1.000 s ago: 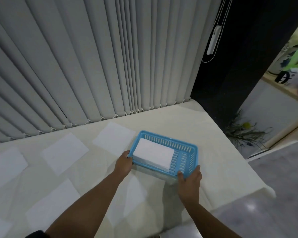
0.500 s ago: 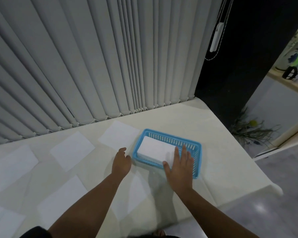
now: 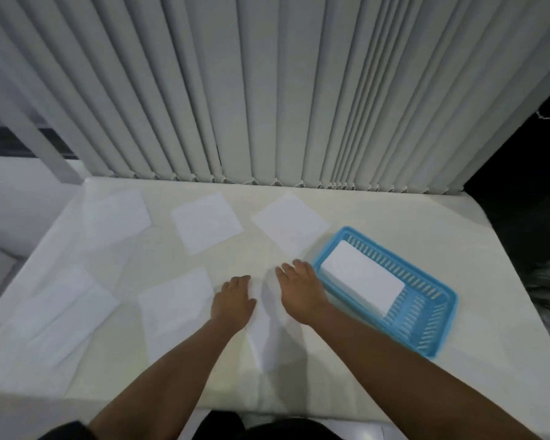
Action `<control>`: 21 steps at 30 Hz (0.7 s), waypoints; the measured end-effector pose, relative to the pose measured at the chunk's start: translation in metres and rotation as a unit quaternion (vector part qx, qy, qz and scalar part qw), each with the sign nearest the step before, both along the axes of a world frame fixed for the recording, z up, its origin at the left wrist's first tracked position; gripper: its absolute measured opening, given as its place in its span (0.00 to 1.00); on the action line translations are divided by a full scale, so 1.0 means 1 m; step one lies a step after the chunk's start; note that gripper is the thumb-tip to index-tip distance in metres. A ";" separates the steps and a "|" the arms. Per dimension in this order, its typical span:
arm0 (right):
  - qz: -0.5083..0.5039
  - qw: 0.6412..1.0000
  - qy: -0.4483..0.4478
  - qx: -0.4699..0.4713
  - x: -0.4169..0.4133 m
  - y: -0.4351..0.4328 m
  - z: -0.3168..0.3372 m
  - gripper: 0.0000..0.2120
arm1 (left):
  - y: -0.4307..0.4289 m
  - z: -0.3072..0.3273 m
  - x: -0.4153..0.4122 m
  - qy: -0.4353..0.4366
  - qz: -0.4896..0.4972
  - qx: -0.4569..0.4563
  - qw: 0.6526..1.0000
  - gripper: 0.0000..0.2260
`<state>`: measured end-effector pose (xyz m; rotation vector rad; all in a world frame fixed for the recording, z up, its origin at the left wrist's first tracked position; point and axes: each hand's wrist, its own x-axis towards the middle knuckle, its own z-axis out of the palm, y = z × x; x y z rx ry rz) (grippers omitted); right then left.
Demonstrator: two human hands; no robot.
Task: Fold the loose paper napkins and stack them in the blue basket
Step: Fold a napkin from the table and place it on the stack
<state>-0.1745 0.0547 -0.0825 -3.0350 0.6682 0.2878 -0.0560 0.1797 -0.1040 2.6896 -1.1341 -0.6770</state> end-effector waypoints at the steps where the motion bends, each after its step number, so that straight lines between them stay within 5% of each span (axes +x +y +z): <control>1: 0.005 1.000 0.025 -0.014 0.005 -0.002 -0.002 0.26 | 0.001 -0.001 0.000 0.009 0.004 -0.006 1.000 0.25; 7: 0.034 0.992 0.109 -0.062 0.016 -0.012 -0.009 0.26 | -0.002 -0.002 0.002 0.099 0.051 -0.013 0.994 0.14; 11: 0.033 0.996 0.069 -0.040 0.019 -0.019 -0.005 0.12 | -0.002 0.006 0.011 0.056 0.015 -0.037 0.998 0.10; 16: 0.000 1.000 -0.029 0.013 0.021 -0.023 0.010 0.07 | 0.008 0.021 0.020 0.025 -0.003 -0.128 0.991 0.06; 21: 0.051 0.997 -0.044 -0.029 -0.010 -0.006 0.004 0.04 | 0.037 0.018 0.007 0.011 -0.082 -0.138 0.987 0.11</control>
